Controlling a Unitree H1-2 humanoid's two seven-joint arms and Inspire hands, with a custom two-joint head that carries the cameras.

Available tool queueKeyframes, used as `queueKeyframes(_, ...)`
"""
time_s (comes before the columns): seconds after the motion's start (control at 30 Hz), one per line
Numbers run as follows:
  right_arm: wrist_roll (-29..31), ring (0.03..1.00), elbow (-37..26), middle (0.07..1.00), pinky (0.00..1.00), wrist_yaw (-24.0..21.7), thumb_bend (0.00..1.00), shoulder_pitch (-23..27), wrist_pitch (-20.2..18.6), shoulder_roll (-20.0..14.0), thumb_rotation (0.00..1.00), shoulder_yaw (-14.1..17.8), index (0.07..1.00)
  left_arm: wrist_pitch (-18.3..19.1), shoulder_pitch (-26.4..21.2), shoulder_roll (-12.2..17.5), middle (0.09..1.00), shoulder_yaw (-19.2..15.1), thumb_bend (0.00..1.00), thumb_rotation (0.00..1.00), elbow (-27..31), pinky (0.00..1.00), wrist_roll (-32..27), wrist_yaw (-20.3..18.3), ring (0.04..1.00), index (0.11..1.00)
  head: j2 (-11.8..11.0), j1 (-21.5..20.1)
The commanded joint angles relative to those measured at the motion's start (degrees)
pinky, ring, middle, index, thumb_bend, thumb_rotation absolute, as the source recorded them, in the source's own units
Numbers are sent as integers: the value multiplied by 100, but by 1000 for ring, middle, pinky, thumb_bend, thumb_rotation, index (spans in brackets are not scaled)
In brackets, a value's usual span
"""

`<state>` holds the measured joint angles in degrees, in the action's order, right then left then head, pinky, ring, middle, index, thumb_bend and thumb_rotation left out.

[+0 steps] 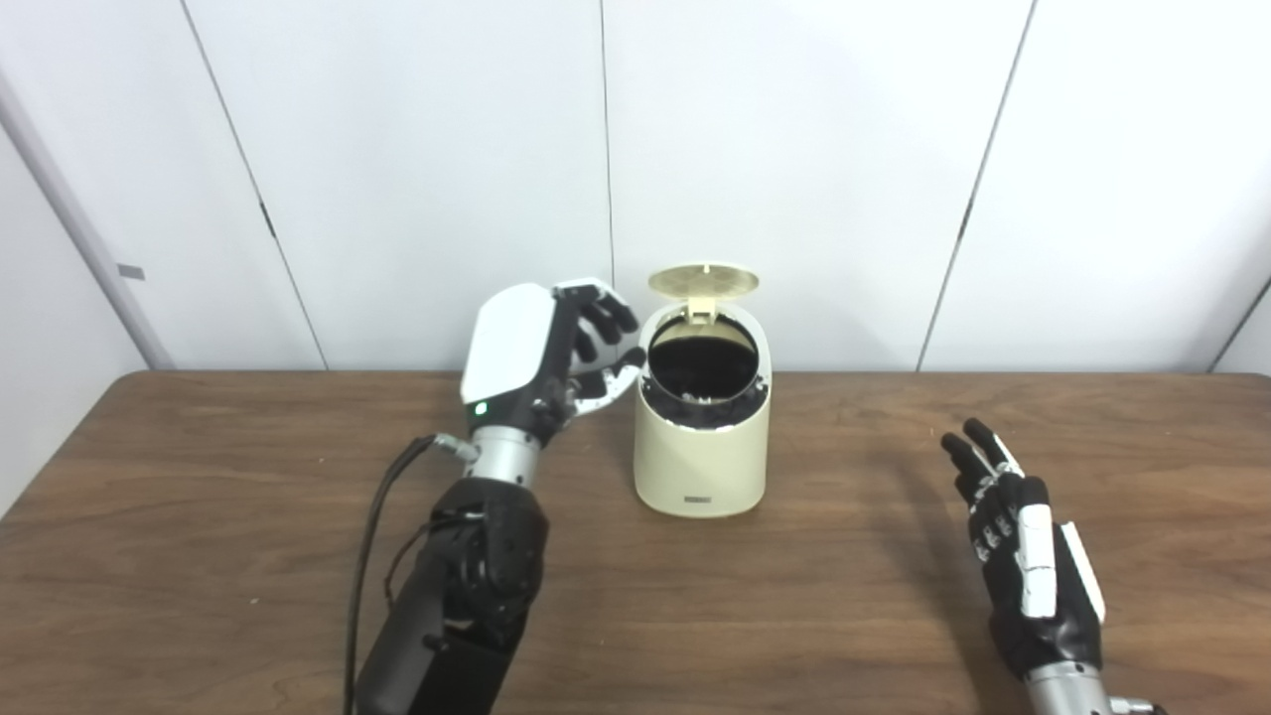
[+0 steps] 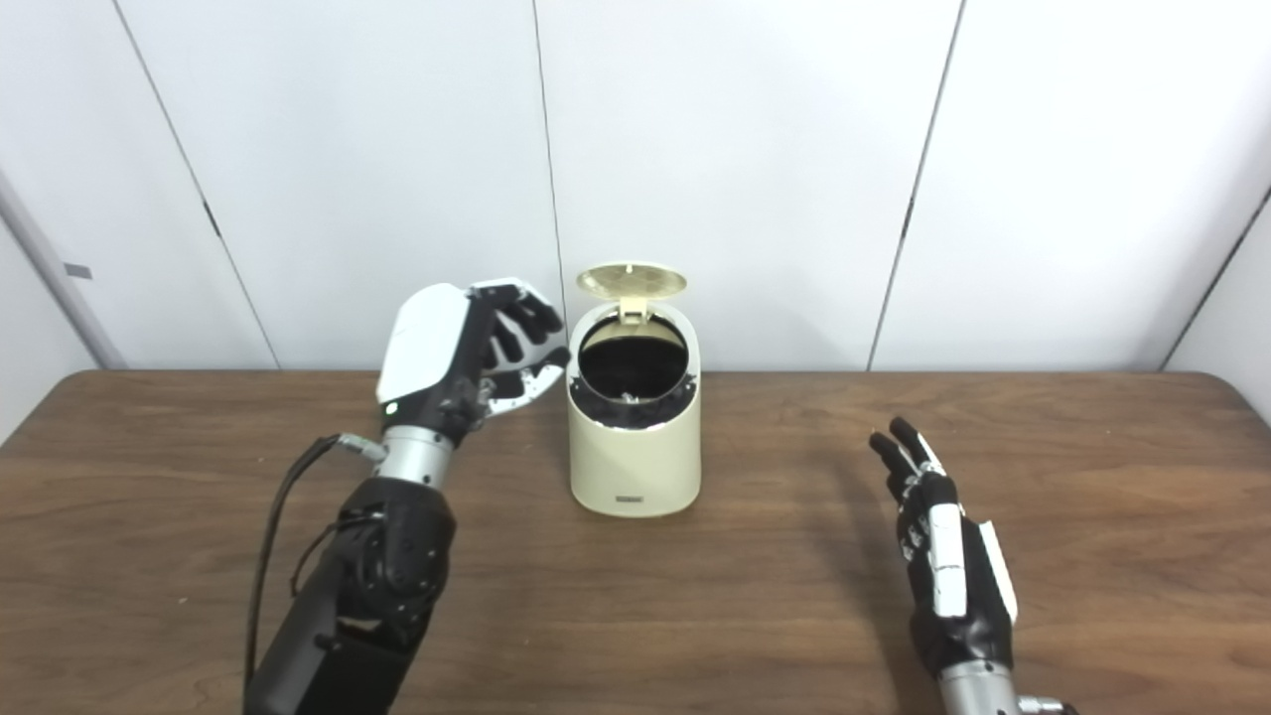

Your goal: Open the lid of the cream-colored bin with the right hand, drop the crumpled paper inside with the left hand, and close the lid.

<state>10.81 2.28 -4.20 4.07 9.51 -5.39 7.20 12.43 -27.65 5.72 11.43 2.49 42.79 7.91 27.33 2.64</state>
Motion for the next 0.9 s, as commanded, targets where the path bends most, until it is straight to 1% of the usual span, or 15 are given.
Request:
queueKeyframes(0.0, -6, 950, 540, 880, 1000, -29, 501, -562, 28, 36, 989, 8, 899, 51, -163, -22, 509, -156, 471, 0, 279, 297, -103, 25, 404, 492, 11, -1)
queueKeyframes(0.17, 118, 950, 537, 880, 1000, -94, 500, -550, 0, 26, 988, 32, 904, 387, -59, -104, 500, -458, 474, 0, 511, 320, -382, -136, 420, 479, 36, 24)
queueKeyframes(0.3, 97, 948, 580, 879, 1000, -98, 485, -531, 42, -2, 985, 28, 905, 341, 49, -76, 501, -757, 475, 0, 615, 335, -878, -211, 429, 459, 43, 36)
queueKeyframes(0.43, 76, 948, 547, 879, 1000, -83, 470, -540, 58, 3, 992, 12, 907, 342, 140, -43, 498, -963, 476, 0, 634, 349, -1225, -220, 434, 450, 70, 38)
queueKeyframes(0.5, 86, 949, 515, 881, 1000, -79, 473, -551, 19, 5, 991, 15, 907, 442, 224, -71, 504, -1103, 477, 0, 692, 384, -1453, -246, 444, 452, 75, 34)
queueKeyframes(0.6, 59, 946, 497, 877, 1000, -62, 476, -561, 6, 1, 992, 13, 905, 443, 369, -49, 516, -1215, 478, 0, 736, 427, -1615, -267, 455, 454, 84, 56)
queueKeyframes(0.67, 82, 947, 500, 878, 1000, -76, 476, -558, -7, -4, 992, 17, 906, 444, 485, -20, 527, -1285, 477, 0, 747, 391, -1700, -271, 441, 458, 84, 70)
queueKeyframes(0.7, 102, 950, 503, 880, 1000, -91, 479, -558, -10, -9, 990, 19, 907, 453, 534, -10, 533, -1312, 473, 0, 754, 353, -1723, -267, 414, 469, 86, 73)
queueKeyframes(0.73, 112, 954, 505, 884, 1000, -101, 482, -558, -11, -14, 988, 19, 910, 465, 579, -8, 527, -1340, 476, 0, 760, 366, -1748, -262, 436, 468, 93, 71)
queueKeyframes(0.77, 115, 955, 500, 885, 1000, -98, 486, -560, -23, -17, 987, 21, 912, 458, 631, -1, 524, -1368, 488, 0, 762, 293, -1776, -258, 439, 467, 96, 65)
queueKeyframes(0.83, 122, 954, 500, 882, 1000, -89, 498, -561, -27, -20, 982, 24, 911, 438, 717, 20, 522, -1410, 498, 0, 756, 216, -1827, -255, 441, 465, 96, 65)
queueKeyframes(0.87, 129, 954, 511, 881, 1000, -86, 497, -561, -17, -23, 980, 29, 916, 430, 773, 25, 530, -1440, 498, 0, 752, 281, -1855, -238, 418, 469, 108, 59)
